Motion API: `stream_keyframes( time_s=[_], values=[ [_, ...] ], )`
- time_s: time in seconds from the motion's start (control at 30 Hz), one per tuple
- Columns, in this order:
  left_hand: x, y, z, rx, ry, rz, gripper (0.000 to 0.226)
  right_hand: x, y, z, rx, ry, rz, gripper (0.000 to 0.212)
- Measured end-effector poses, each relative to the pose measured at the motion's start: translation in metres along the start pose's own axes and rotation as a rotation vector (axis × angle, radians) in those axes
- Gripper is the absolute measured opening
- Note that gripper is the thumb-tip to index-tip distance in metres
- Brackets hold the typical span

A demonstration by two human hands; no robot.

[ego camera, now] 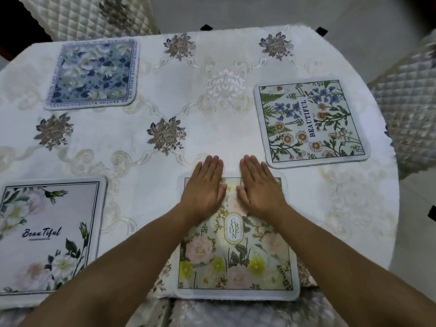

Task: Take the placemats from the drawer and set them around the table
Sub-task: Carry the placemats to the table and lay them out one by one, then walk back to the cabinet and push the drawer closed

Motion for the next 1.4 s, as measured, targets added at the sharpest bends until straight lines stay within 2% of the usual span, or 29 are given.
stream_keyframes(
  time_s=[0.13,0.23,0.3,0.43,0.67,0.73,0.77,0.8,0.87,1.03,1.17,1.4],
  values=[
    [-0.001,0.040,-0.026,0.106,0.055,0.088,0.064,-0.008,0.039,0.040,-0.150,-0.107,0.016,0.071],
    [-0.011,0.087,-0.022,0.169,0.116,0.068,0.066,-0.012,0.084,0.040,-0.190,-0.146,0.002,0.072],
    [-0.019,0.121,-0.011,0.188,0.134,0.030,0.067,-0.019,0.112,0.027,-0.173,-0.166,-0.020,0.074],
    [-0.037,0.166,0.008,0.192,0.012,-0.095,0.069,-0.026,0.158,0.015,-0.106,-0.155,-0.080,0.076],
    [-0.002,0.158,0.018,0.320,-0.099,-0.194,0.071,-0.005,0.161,0.020,-0.020,-0.111,-0.257,0.079],
    [0.029,0.151,0.030,0.332,-0.091,-0.162,0.061,0.014,0.156,0.021,-0.023,-0.085,-0.335,0.071],
    [0.045,0.146,0.037,0.316,-0.099,-0.137,0.053,0.030,0.153,0.024,-0.030,-0.071,-0.341,0.056],
    [0.061,0.139,0.042,0.291,-0.120,-0.102,0.046,0.047,0.150,0.025,-0.041,-0.056,-0.331,0.042],
    [0.099,0.128,0.057,0.238,-0.175,-0.071,0.041,0.082,0.151,0.031,-0.086,-0.079,-0.275,0.031],
    [0.175,0.111,0.095,0.084,-0.228,0.010,0.038,0.182,0.180,0.046,-0.213,-0.115,-0.010,0.025],
    [0.217,0.105,0.155,-0.103,-0.175,0.106,0.037,0.245,0.230,0.065,-0.352,-0.092,0.147,0.023],
    [0.240,0.112,0.255,-0.328,-0.136,0.202,0.033,0.293,0.320,0.105,-0.539,-0.072,0.286,0.020]
  ],
)
Point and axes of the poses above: each hand's wrist, its own y-axis away from the middle knuckle, its own x-axis out of the back of the hand, z = x × y, the point moved 7 cm from there along -y, towards the middle knuckle, and after that the axes turned 7 degrees about y, right-handed, at the moved point
